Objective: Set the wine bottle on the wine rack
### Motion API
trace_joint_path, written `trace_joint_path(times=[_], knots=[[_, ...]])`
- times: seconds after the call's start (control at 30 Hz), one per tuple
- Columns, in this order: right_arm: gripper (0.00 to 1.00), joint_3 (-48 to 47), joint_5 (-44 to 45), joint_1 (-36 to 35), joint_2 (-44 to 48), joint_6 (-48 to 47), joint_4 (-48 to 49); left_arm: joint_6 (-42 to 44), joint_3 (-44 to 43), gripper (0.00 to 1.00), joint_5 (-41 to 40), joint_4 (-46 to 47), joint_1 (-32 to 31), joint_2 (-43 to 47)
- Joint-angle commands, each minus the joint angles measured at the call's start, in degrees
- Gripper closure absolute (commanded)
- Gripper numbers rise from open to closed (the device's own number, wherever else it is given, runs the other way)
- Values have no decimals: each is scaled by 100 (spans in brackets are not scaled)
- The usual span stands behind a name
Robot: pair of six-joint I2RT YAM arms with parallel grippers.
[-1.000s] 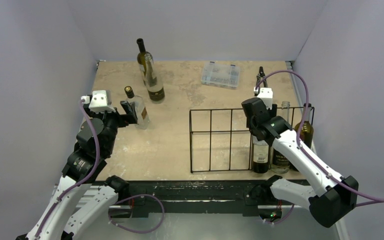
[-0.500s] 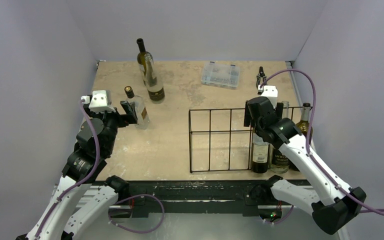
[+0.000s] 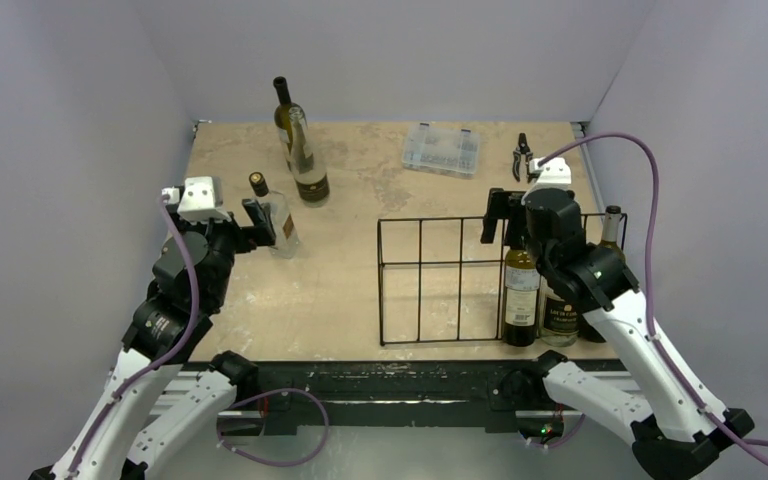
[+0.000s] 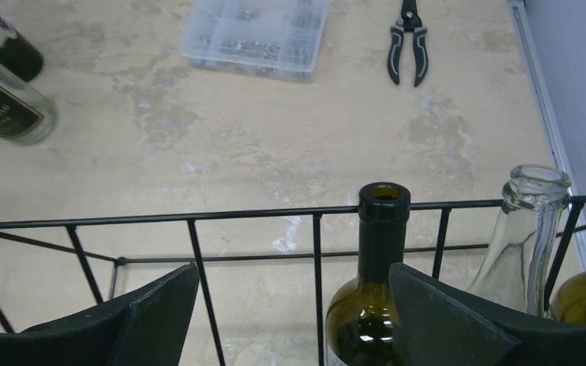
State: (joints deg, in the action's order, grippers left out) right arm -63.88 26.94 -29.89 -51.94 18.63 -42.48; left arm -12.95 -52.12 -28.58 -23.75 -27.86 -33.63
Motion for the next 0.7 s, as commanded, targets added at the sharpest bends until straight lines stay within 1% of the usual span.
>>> trace_joint_path(times=[0.0, 0.1, 0.17, 0.23, 0.33, 0.43, 0.53, 0.6, 0.67], knots=[[1, -441, -539, -12, 121, -232, 497, -190, -531, 0, -184, -165, -27, -289], [1, -720, -670, -9, -113, -290, 518, -381, -1141, 0, -262, -536, -27, -611], [1, -905, -839, -17, -295, -290, 536, -348, -1555, 0, -262, -598, -27, -779], [1, -1051, -1074, -15, -429, -239, 637, -240, -1895, 0, -366, -497, -27, -907], [1, -1256, -1527, -17, -551, -85, 908, 119, -2238, 0, -536, -22, -27, -1078], [1, -1324, -2026, -10, -609, 126, 1339, 542, -2281, 0, -852, 493, -20, -1199], [1, -1309, -2534, -30, -729, 386, 1814, 933, -2119, 0, -1090, 992, 20, -1215], [1, -1322, -2681, -71, -908, 543, 2099, 957, -1981, 0, -941, 1053, 212, -1147], [1, -1355, -2826, -193, -1101, 640, 2291, 760, -1767, 0, -605, 985, 551, -989]])
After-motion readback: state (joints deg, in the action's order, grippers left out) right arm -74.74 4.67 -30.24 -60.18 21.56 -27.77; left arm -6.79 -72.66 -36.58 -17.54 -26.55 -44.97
